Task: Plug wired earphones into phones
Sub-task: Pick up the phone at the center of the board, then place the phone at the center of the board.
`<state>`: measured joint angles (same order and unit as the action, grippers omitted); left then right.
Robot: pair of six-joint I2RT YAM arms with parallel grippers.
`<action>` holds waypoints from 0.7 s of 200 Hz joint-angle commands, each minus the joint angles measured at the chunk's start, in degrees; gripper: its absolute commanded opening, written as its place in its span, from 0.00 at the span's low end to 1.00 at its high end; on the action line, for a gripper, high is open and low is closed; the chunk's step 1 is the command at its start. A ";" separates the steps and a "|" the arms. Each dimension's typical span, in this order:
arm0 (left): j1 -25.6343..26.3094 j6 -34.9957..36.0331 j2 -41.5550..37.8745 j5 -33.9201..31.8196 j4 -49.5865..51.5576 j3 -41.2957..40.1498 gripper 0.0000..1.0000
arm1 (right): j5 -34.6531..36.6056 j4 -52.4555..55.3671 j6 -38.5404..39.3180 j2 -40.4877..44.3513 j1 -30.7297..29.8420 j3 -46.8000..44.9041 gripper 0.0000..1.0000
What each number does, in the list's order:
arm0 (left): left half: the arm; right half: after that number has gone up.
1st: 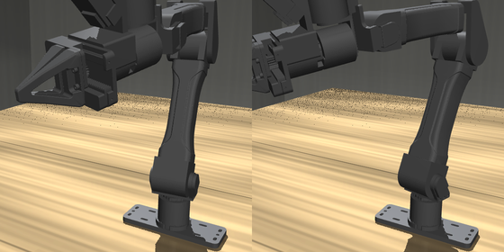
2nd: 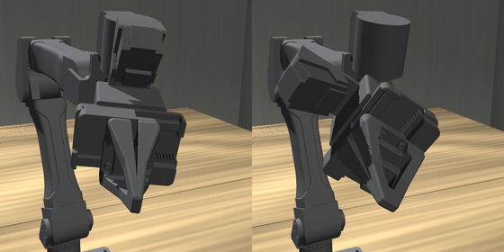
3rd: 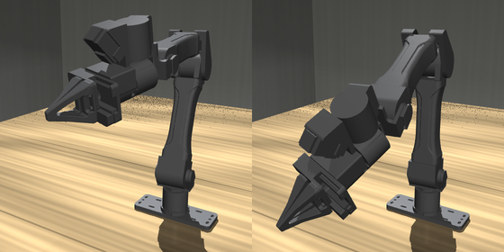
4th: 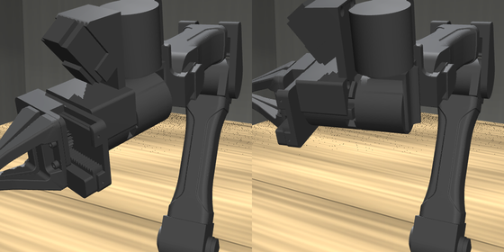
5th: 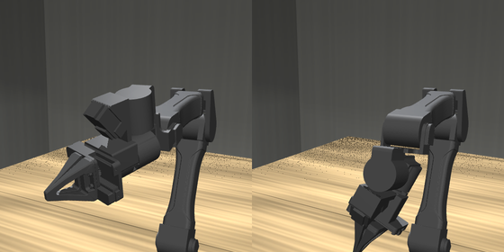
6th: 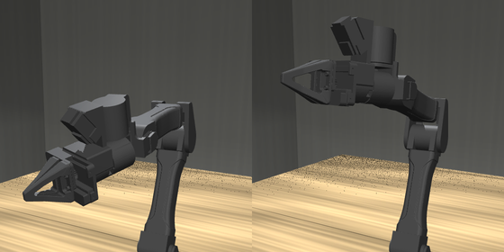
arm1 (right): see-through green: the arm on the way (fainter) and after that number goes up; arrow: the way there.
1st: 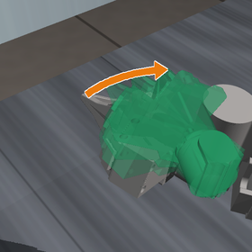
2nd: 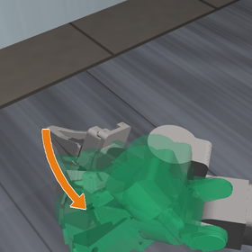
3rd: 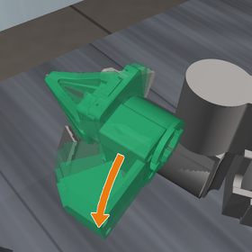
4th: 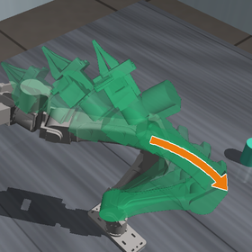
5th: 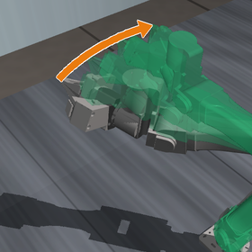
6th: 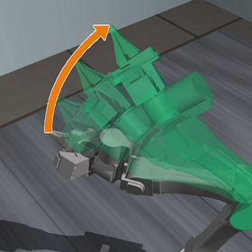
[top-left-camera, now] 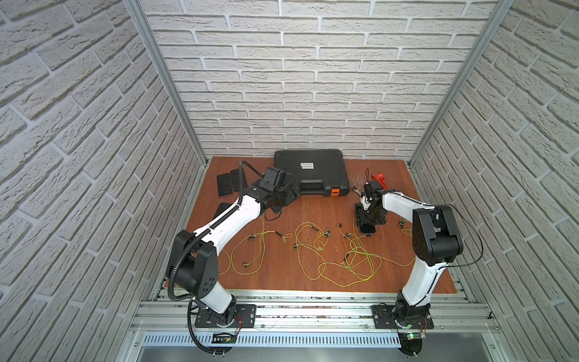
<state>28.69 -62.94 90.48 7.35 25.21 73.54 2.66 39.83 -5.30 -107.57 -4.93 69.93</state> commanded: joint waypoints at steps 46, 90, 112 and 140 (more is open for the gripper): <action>-0.74 1.20 0.30 -0.77 -1.63 1.32 0.84 | 0.75 8.03 3.78 13.23 7.54 0.97 0.57; -0.74 2.19 0.67 0.01 -0.87 2.71 0.84 | 4.86 16.95 9.62 9.25 15.43 8.21 0.40; -0.90 3.15 0.51 -0.06 -0.08 3.04 0.84 | 4.63 19.07 11.07 4.81 16.43 11.34 0.35; -1.29 3.26 -0.48 0.20 -0.22 2.09 0.84 | 1.38 17.94 11.18 1.15 16.32 11.75 0.36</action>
<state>28.08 -61.08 90.70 7.33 25.39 75.16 6.35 55.55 4.01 -104.53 12.10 80.73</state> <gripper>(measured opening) 0.843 0.748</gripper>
